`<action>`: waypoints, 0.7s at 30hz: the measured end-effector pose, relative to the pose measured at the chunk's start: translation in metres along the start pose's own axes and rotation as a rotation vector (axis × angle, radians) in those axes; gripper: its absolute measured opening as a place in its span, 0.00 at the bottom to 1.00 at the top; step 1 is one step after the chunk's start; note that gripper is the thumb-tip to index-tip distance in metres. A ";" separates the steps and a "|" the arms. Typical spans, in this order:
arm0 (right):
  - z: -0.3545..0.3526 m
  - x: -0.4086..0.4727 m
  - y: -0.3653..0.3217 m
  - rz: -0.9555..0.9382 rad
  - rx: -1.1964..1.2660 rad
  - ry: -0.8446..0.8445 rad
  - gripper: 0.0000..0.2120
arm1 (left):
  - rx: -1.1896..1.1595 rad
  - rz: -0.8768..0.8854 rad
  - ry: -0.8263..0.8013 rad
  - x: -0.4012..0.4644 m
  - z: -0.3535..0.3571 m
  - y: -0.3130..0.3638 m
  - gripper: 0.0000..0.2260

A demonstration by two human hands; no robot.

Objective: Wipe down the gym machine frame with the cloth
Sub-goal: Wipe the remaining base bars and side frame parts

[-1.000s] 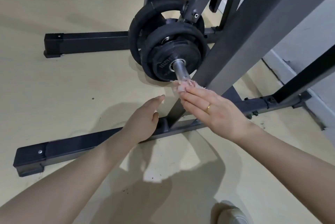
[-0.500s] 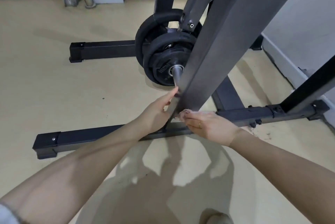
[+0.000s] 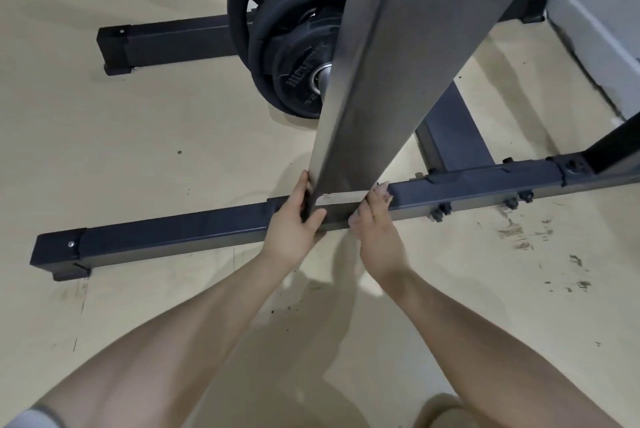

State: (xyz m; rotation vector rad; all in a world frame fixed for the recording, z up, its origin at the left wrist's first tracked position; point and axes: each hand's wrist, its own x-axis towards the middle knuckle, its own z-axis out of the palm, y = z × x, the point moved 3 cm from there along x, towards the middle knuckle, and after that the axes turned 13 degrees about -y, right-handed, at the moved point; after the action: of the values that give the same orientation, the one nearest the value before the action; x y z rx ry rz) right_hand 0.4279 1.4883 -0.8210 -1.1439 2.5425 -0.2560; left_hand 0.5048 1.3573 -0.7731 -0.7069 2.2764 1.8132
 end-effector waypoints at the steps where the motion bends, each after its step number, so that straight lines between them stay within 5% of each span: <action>1: -0.001 -0.002 0.008 -0.023 0.002 -0.002 0.24 | -0.006 -0.004 -0.003 0.000 -0.001 0.003 0.30; 3: -0.008 0.003 0.029 -0.112 0.018 -0.152 0.23 | 0.016 -0.018 -0.030 -0.002 -0.002 0.008 0.30; 7: -0.023 0.007 0.037 -0.105 0.042 -0.112 0.17 | -0.032 -0.067 -0.065 -0.008 -0.006 0.013 0.31; 15: -0.041 0.014 0.079 0.080 0.063 0.236 0.06 | -0.046 -0.087 -0.033 -0.005 0.001 -0.003 0.32; 18: -0.015 0.011 0.061 -0.007 -0.097 -0.064 0.21 | -0.046 -0.079 -0.024 -0.010 0.006 -0.006 0.33; 21: 0.001 0.007 0.063 -0.096 -0.106 -0.064 0.29 | 0.012 -0.110 -0.004 -0.014 0.016 -0.006 0.32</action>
State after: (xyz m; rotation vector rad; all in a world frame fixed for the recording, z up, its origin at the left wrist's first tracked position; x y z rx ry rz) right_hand 0.3809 1.5244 -0.8426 -1.2941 2.4749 -0.1072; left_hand 0.5166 1.3751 -0.7772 -0.8088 2.1973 1.7481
